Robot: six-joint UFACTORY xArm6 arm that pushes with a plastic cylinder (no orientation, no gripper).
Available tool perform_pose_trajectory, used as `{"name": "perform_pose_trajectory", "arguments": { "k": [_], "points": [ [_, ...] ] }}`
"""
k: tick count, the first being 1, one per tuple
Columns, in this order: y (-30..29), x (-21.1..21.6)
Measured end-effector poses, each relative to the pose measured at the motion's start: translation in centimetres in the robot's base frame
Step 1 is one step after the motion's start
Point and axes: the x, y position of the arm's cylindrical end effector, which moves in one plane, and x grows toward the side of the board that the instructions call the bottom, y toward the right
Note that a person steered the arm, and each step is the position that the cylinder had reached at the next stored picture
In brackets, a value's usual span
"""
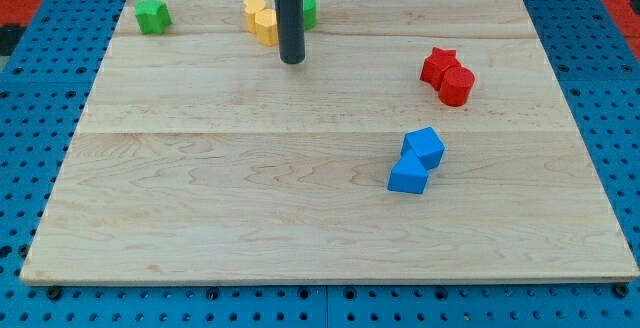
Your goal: Slide the blue triangle right a bit
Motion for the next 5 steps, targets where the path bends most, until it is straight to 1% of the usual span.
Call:
{"name": "perform_pose_trajectory", "arguments": {
  "k": [2, 3, 4, 5],
  "points": [
    [0.4, 11.1],
    [0.6, 11.9],
    [2.9, 13.7],
    [9.3, 17.0]
  ]
}}
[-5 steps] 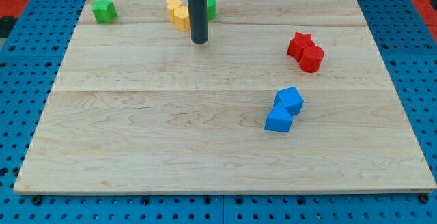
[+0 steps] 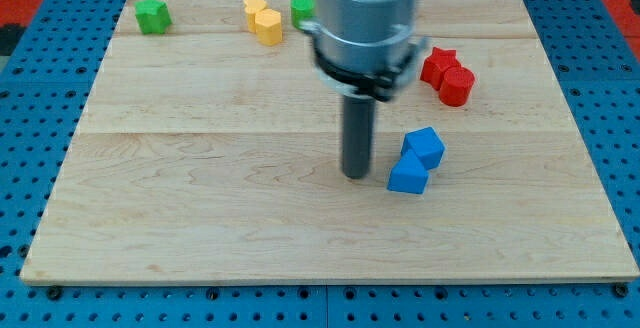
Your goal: Slide the blue triangle right a bit
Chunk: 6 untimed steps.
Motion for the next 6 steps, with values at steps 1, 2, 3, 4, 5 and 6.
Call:
{"name": "perform_pose_trajectory", "arguments": {
  "k": [1, 2, 3, 4, 5, 6],
  "points": [
    [0.1, 0.0],
    [0.4, 0.0],
    [2.3, 0.0],
    [3.8, 0.0],
    [3.9, 0.0],
    [5.4, 0.2]
  ]
}}
